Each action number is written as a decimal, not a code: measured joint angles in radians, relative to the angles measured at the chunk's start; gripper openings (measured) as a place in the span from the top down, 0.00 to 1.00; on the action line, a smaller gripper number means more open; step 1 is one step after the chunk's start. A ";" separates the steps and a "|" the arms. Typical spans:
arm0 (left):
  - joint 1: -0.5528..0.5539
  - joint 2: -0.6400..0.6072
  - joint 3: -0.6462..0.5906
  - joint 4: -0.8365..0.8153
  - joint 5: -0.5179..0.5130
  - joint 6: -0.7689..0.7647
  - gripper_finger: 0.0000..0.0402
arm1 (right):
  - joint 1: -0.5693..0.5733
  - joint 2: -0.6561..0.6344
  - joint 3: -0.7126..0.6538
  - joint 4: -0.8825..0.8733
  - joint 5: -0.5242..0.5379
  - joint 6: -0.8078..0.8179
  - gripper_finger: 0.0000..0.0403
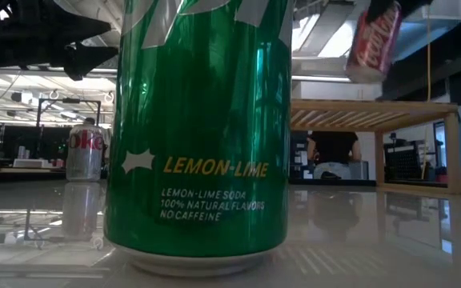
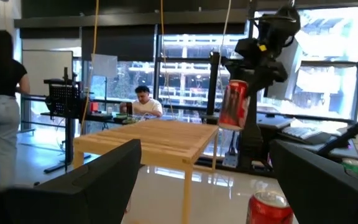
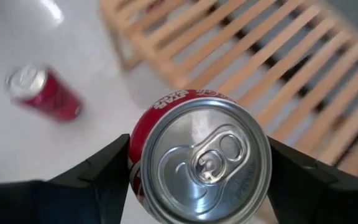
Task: Place canned beverage on shelf
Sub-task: Put the right red white soda can on the shelf
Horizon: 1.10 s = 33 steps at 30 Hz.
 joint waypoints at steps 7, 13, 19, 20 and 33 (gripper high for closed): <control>0.000 0.000 0.000 0.003 0.000 -0.013 0.13 | -0.213 0.000 0.114 -0.031 0.101 -0.169 0.29; 0.000 0.000 0.000 0.017 0.000 -0.022 0.13 | -0.480 0.027 0.169 -0.023 0.054 -0.350 0.29; 0.000 0.000 0.000 0.020 0.000 -0.022 0.13 | -0.721 0.098 0.180 -0.025 -0.045 -0.497 0.29; 0.000 0.000 0.000 0.020 0.000 -0.022 0.13 | -0.749 0.115 0.180 -0.024 -0.061 -0.517 0.29; 0.000 0.000 0.000 0.021 0.010 -0.025 0.13 | -0.975 0.229 0.179 0.082 -0.157 -0.696 0.29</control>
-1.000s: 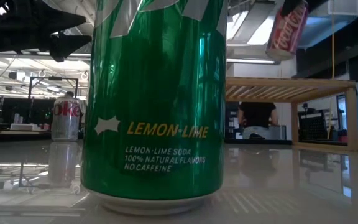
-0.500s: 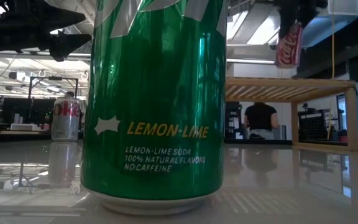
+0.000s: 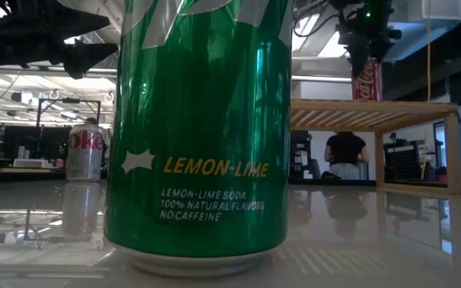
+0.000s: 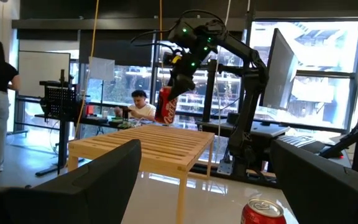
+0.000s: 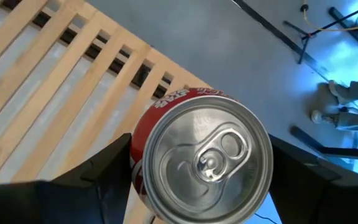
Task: Place canned beverage on shelf
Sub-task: Put the right red white soda can on the shelf
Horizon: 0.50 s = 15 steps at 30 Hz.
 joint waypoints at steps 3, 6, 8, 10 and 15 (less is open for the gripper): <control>0.000 0.000 0.000 0.000 0.001 0.000 0.13 | -0.037 0.000 0.000 0.025 -0.053 -0.021 0.29; 0.000 0.000 0.000 0.000 0.001 0.000 0.13 | -0.077 0.000 0.000 0.023 -0.065 -0.052 0.29; 0.000 0.000 0.000 0.000 0.001 0.000 0.13 | -0.101 0.002 0.000 0.029 -0.087 -0.058 0.29; 0.000 0.000 0.000 0.000 0.001 0.000 0.13 | -0.126 0.003 0.000 0.038 -0.102 -0.073 0.29; 0.000 0.000 0.000 0.000 0.001 0.000 0.13 | -0.164 0.003 0.000 0.042 -0.134 -0.104 0.29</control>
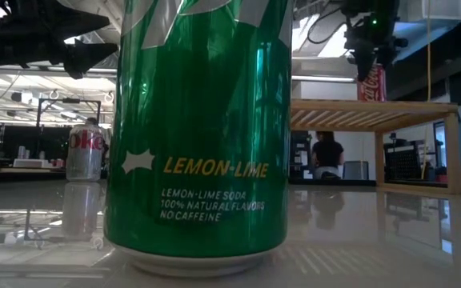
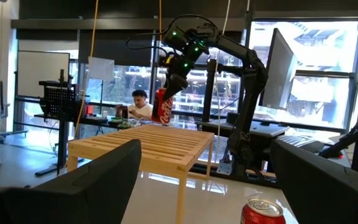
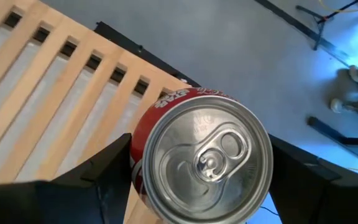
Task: Place canned beverage on shelf
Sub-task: Put the right red white soda can on the shelf
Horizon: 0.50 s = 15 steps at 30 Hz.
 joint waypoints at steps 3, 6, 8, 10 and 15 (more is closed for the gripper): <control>0.000 0.000 0.000 0.000 0.000 0.000 0.13 | -0.009 0.005 0.000 0.007 -0.018 -0.003 0.29; 0.000 0.000 0.000 0.000 0.001 0.000 0.13 | -0.008 0.021 0.000 0.006 -0.044 -0.004 0.26; 0.000 0.000 0.000 0.000 0.000 0.000 0.13 | -0.008 0.032 -0.001 -0.005 -0.052 -0.013 0.25; 0.000 0.000 0.000 0.000 0.001 0.000 0.13 | -0.006 0.039 -0.001 -0.020 -0.049 -0.026 0.25; 0.000 0.000 -0.001 0.000 0.001 0.000 0.13 | -0.006 0.042 0.000 -0.019 -0.047 -0.027 0.23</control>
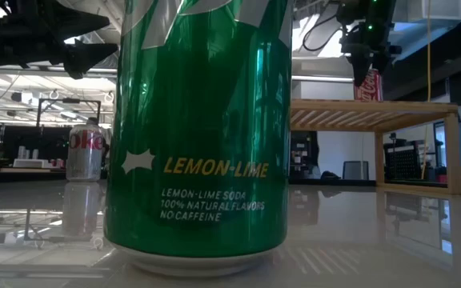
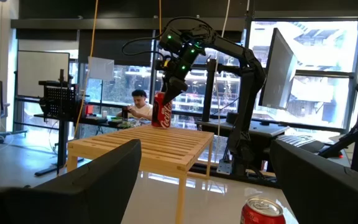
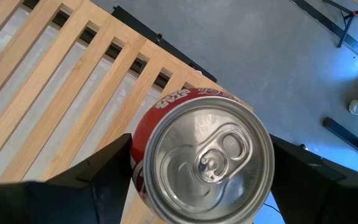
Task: Place canned beverage on shelf
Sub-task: Put the right red white soda can on the shelf, then put the right red black soda on the shelf
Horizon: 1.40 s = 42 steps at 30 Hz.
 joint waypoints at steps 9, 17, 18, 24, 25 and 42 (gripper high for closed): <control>0.000 0.000 0.000 0.000 0.000 -0.001 0.13 | 0.000 -0.025 0.000 0.000 0.011 -0.018 0.13; 0.000 0.000 0.000 0.000 0.000 -0.001 0.13 | 0.001 -0.059 0.002 0.006 -0.010 -0.021 0.12; 0.000 0.000 0.000 0.001 0.000 -0.001 0.13 | 0.001 -0.061 0.010 0.003 -0.010 -0.021 0.12; -0.001 -0.003 0.000 0.033 -0.002 -0.001 0.13 | 0.001 -0.078 0.114 -0.020 -0.034 0.000 0.12; -0.001 -0.006 0.000 0.034 -0.003 -0.001 0.13 | 0.001 -0.081 0.130 -0.024 -0.053 0.003 0.12; -0.001 0.008 0.000 0.055 0.064 0.003 0.13 | 0.615 -0.271 -0.054 0.239 -0.113 0.087 0.12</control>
